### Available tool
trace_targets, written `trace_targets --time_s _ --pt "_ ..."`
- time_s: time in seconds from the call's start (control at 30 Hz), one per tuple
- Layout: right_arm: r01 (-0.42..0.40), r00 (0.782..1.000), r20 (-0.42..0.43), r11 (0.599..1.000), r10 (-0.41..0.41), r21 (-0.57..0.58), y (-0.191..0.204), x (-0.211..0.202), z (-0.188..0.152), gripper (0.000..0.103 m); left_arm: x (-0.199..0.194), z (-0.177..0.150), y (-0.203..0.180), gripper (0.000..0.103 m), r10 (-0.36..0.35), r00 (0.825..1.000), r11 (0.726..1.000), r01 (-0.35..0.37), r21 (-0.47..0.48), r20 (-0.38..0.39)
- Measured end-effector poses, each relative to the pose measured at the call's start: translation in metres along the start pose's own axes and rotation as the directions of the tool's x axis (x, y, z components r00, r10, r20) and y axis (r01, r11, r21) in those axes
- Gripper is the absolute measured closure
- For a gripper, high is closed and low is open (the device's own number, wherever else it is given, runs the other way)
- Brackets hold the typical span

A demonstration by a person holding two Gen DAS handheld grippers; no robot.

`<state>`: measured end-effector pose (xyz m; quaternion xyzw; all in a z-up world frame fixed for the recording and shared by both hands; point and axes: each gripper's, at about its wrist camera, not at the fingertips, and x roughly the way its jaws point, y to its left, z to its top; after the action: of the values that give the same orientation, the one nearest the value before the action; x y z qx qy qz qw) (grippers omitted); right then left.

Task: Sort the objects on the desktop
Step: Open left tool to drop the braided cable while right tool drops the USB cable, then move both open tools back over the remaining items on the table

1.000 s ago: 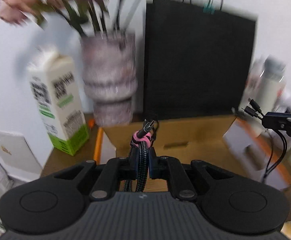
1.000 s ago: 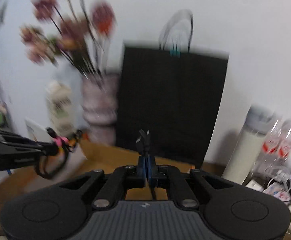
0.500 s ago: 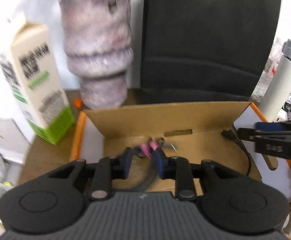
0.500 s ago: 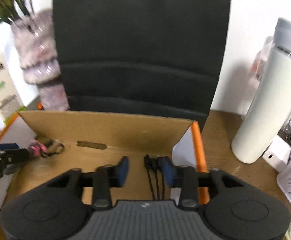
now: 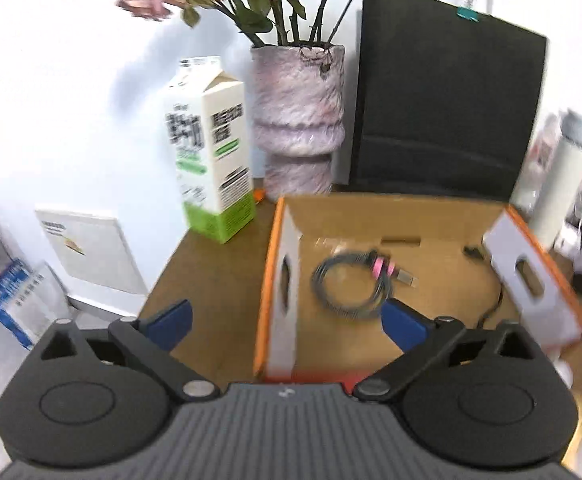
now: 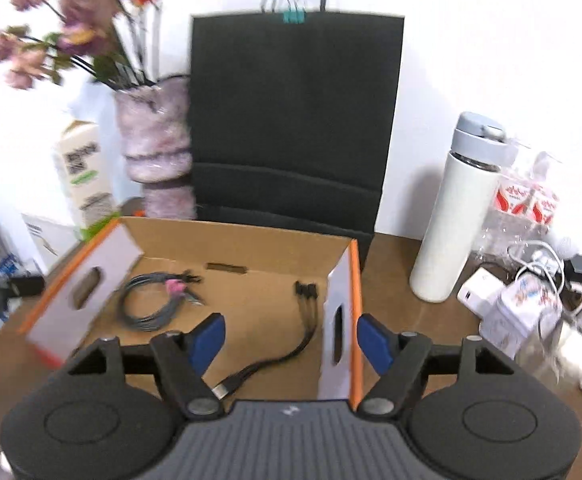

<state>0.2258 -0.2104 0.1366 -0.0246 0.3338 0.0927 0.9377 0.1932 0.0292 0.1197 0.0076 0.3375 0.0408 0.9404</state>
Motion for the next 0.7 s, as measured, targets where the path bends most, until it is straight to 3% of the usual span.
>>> trace_targets --time_s 0.13,0.23,0.4,0.43,0.5,0.57,0.63,0.7 --pt "-0.044 0.997 0.068 0.998 0.041 0.045 0.006 -0.04 -0.05 0.025 -0.032 -0.059 0.012 0.0 -0.019 1.0 0.999 0.02 -0.039 0.02" --pt "-0.078 0.994 0.087 0.996 0.073 0.053 0.02 -0.061 -0.106 0.021 -0.047 -0.104 0.017 0.0 -0.069 0.997 0.996 0.067 -0.061 -0.031" --pt "-0.031 0.996 0.08 0.998 0.027 0.049 0.042 -0.081 -0.19 0.019 -0.075 -0.169 0.01 0.0 -0.079 0.997 0.997 0.078 -0.023 -0.022" --pt "0.007 0.989 0.149 1.0 -0.009 0.014 0.051 -0.093 -0.207 0.018 -0.08 -0.178 0.009 0.0 -0.085 0.996 0.996 0.085 -0.021 -0.023" --pt "0.013 0.987 0.157 1.0 -0.015 0.012 0.062 -0.108 -0.227 0.018 -0.09 -0.195 0.005 0.0 -0.122 0.992 0.992 0.121 -0.034 -0.036" --pt "-0.049 0.987 0.154 0.996 0.037 0.073 0.065 -0.12 -0.239 0.017 -0.098 -0.209 0.003 0.0 -0.163 0.985 0.986 0.161 -0.047 -0.048" --pt "-0.088 0.981 0.179 0.993 0.072 0.081 0.068 -0.133 -0.248 0.015 -0.108 -0.22 -0.003 0.0 -0.15 0.988 0.988 0.149 -0.036 -0.03" --pt "-0.075 0.976 0.206 0.996 0.064 0.042 0.071 -0.144 -0.256 0.006 -0.117 -0.226 -0.007 0.0 -0.141 0.99 0.99 0.141 -0.009 -0.004"
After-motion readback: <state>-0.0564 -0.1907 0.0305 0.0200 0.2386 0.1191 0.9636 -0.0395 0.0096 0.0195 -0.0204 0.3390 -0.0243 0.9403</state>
